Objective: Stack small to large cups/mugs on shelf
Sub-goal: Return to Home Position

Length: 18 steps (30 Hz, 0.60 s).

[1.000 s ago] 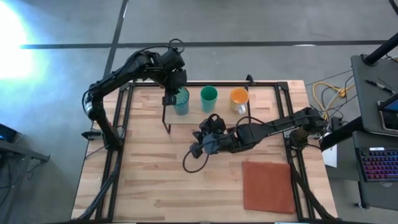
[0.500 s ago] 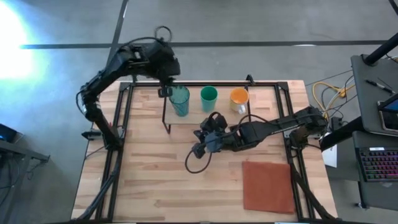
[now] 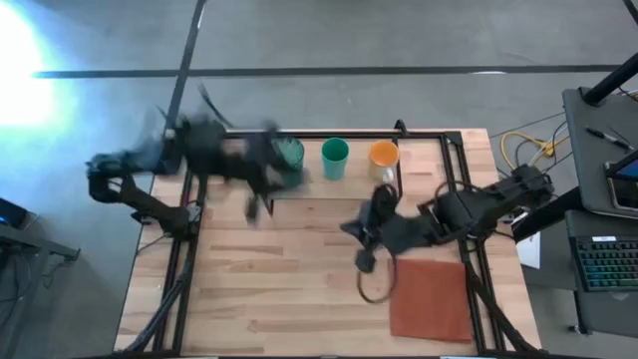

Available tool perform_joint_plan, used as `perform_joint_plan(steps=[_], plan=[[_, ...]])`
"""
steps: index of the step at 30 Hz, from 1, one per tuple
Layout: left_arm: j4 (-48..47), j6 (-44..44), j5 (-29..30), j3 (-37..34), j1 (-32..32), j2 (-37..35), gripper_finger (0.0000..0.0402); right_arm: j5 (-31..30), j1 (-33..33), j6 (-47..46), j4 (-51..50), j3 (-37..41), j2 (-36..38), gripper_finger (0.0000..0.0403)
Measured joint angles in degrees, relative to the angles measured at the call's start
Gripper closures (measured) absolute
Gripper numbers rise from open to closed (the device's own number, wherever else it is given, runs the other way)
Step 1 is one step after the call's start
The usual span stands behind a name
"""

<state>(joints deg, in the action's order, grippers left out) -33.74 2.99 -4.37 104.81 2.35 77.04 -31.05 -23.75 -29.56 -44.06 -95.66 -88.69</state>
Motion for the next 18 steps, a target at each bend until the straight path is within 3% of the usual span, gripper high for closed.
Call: perform_joint_plan(steps=[2, 5, 8, 11, 15, 18], plan=[[11.42, 0.66, 2.93, -9.98, 6.08, -1.5, 0.031, -0.05, -3.6, -2.58, 3.0, 3.37, 1.96, 0.0394], [21.49, 3.09, 13.93, -21.99, 12.53, -5.39, 0.0315, -0.29, -9.07, -3.29, 8.02, 8.82, 6.44, 0.0394], [27.46, 8.3, 22.07, -31.93, 15.75, -11.43, 0.0322, -6.05, -13.1, -6.81, 6.56, 15.57, 13.21, 0.0394], [31.27, 13.31, 22.72, -41.23, 16.21, -15.86, 0.0329, -8.11, -14.43, -10.42, 8.83, 22.59, 21.92, 0.0394], [32.78, 19.46, 20.91, -52.32, 16.06, -21.79, 0.0333, -3.22, -14.26, -8.01, 15.1, 31.07, 31.87, 0.0394], [42.04, 21.13, 20.82, -60.38, 16.08, -26.56, 0.0333, -2.88, -13.98, -6.19, 20.2, 38.09, 37.84, 0.0394]])
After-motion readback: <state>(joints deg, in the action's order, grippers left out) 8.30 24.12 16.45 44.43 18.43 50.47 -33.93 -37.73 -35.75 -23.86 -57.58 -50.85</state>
